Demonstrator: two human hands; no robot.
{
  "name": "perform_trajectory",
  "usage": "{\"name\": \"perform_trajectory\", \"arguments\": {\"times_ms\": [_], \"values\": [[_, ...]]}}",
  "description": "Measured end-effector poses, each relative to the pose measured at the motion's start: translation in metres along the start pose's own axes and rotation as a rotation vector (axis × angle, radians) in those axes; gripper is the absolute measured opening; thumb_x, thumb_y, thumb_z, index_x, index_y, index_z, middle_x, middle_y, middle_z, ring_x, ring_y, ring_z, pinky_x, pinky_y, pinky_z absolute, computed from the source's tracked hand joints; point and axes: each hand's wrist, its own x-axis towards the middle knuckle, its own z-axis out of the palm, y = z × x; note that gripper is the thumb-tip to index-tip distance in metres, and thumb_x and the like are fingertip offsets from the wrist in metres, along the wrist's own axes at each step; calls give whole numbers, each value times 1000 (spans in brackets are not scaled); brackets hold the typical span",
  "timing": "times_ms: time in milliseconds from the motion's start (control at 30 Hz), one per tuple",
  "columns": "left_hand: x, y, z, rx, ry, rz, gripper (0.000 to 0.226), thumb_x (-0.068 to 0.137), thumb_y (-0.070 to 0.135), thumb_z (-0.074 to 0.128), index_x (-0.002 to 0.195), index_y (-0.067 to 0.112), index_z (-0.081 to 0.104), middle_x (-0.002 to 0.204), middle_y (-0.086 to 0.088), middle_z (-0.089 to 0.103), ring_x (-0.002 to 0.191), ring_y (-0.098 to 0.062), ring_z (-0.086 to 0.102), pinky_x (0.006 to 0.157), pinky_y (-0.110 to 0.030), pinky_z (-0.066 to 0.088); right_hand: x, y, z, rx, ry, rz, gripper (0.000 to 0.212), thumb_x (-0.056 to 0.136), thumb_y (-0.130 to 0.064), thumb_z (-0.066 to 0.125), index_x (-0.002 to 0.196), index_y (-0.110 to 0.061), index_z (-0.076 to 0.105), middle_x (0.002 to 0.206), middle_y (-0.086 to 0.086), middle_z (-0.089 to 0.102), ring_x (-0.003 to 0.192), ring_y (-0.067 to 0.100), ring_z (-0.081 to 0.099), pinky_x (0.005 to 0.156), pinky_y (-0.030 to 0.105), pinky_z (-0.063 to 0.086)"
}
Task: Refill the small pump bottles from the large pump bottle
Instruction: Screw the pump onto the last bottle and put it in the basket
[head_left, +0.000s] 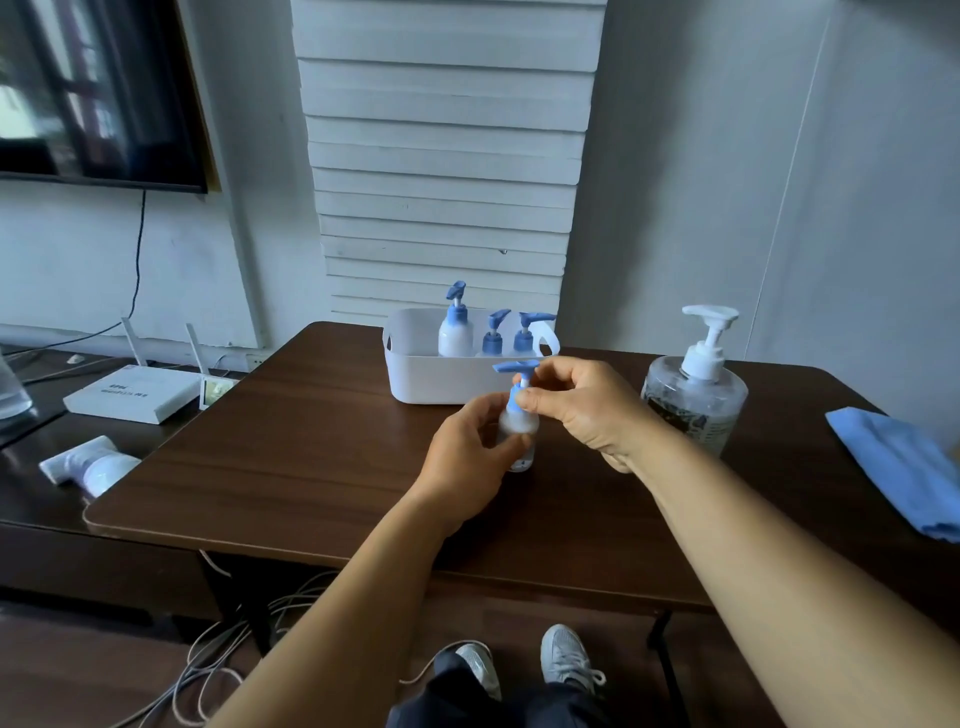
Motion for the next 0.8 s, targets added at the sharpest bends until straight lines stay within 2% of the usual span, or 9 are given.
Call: {"name": "perform_trajectory", "arguments": {"times_ms": [67,167,267,333,433,600,667,733,800], "values": [[0,-1,1,-2,8,-1,41,84,15,67,123,24,55,112,4,66,106,-12,62,95,-36,51,-2,-2,1,-38,16,-14,10,81,-15,73,86,-12,65,71,-9,59,67,1,54,63,8,42],[1,-2,1,4,9,-7,41,84,16,67,123,24,55,114,4,65,107,-13,61,96,-38,50,-2,-5,0,15,-25,-17,10,84,-9,69,92,-14,68,79,-8,65,78,4,60,76,15,48],[2,-3,1,13,3,-5,43,84,15,67,124,24,54,115,5,65,108,-14,61,97,-41,49,-2,-7,0,-57,-18,-56,18,84,-7,68,84,-25,69,90,-1,72,94,17,67,92,29,53],[3,-3,1,20,7,-2,44,84,15,67,125,24,54,115,5,65,108,-14,61,97,-40,50,-3,-9,1,-122,7,-80,18,83,-9,68,80,-27,69,94,2,73,98,21,67,94,35,52],[2,-3,1,32,-3,11,44,84,15,67,125,24,54,115,6,64,108,-13,60,97,-39,49,-3,-9,0,-92,-24,-72,21,84,-7,65,83,-28,69,98,2,73,100,19,67,96,37,51],[1,-2,1,65,-9,31,41,86,16,64,126,24,53,115,6,64,107,-11,60,98,-38,48,0,-9,-3,4,-97,-49,27,89,1,56,91,-24,68,98,-7,71,99,12,64,99,31,49],[2,-3,2,68,-10,38,41,87,16,63,125,24,53,114,7,64,107,-11,60,98,-38,48,0,-9,-3,11,-109,-47,26,90,-1,56,92,-24,68,100,-4,71,102,14,64,98,29,49],[2,-3,2,64,-13,36,41,87,16,62,126,24,53,115,7,64,109,-11,59,99,-39,48,0,-8,-2,-34,-92,-45,11,88,-8,62,92,-15,70,99,1,72,100,18,66,95,26,50],[3,-3,1,62,-15,30,40,87,15,62,125,25,53,115,7,64,109,-10,59,99,-39,48,-2,-8,0,-73,-66,-46,14,84,-13,70,93,-3,67,90,-1,71,86,12,66,83,16,51]]}}
